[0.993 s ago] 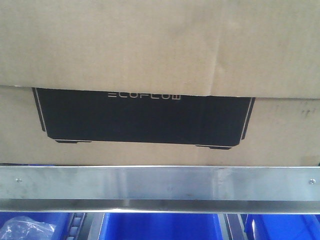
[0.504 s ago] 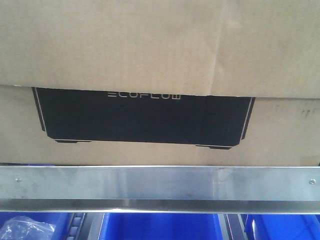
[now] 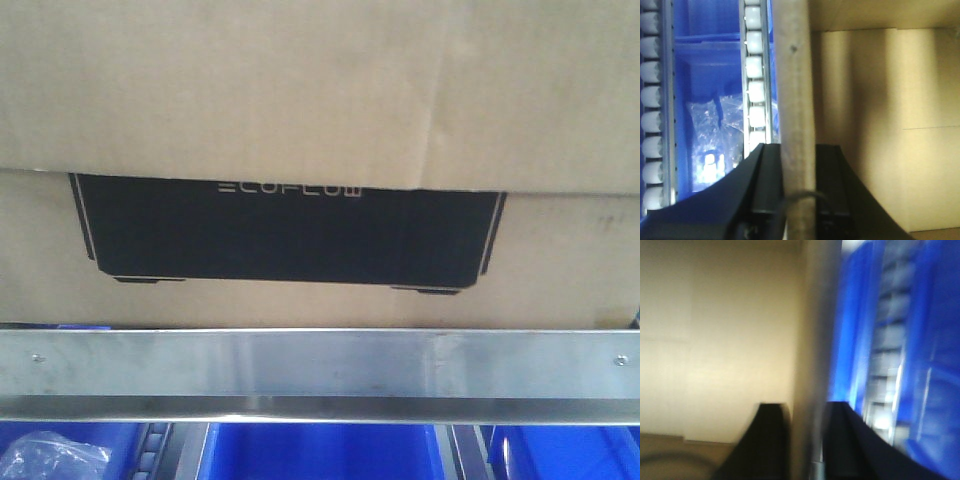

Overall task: Grab box from left shelf to table start
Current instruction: 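Lift the gripped box off the shelf with both grippers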

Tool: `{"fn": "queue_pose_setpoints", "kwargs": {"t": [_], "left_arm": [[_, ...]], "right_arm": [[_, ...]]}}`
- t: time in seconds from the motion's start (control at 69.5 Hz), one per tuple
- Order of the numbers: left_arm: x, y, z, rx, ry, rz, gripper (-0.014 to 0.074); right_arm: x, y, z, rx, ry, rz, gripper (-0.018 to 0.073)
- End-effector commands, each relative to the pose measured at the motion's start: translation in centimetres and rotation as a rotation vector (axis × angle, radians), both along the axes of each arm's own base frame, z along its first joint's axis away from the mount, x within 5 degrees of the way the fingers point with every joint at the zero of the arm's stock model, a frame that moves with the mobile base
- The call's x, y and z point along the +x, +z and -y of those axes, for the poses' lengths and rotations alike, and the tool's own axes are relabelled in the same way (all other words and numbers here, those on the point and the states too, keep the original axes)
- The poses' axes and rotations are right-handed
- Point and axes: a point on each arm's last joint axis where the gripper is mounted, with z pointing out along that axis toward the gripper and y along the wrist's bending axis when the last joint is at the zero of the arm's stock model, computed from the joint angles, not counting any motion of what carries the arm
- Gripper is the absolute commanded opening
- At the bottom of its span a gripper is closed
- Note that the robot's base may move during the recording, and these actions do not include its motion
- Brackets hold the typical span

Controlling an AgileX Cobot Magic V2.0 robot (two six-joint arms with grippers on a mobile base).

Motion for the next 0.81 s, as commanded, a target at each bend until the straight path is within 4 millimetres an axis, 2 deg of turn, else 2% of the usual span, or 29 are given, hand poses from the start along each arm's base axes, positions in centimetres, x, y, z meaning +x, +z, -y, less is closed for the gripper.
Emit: {"fn": "queue_pose_setpoints", "kwargs": {"t": [0.0,0.201,0.317,0.504,0.792], "left_arm": [[-0.7,2.0,0.3,-0.044,-0.016,0.08,-0.0102],[-0.7,2.0,0.3,-0.044,-0.016,0.08,-0.0102],[-0.7,1.9,0.3,-0.044,-0.016,0.081,-0.0102],[-0.6,2.1,0.0,-0.001,-0.008,0.101,-0.0097],[-3.5,4.9,-0.8,-0.024,0.016,0.173,-0.0097]], "right_arm": [[-0.2,1.3,0.3,-0.013,-0.001,0.061,0.0095],[-0.3,1.3,0.3,-0.014,-0.001,0.056,0.0094],[-0.3,1.3,0.3,-0.014,0.0,0.053,0.005],[-0.7,1.6,0.3,-0.014,0.0,0.058,0.006],[-3.3,4.7,0.4,-0.006,0.0,0.156,0.006]]}}
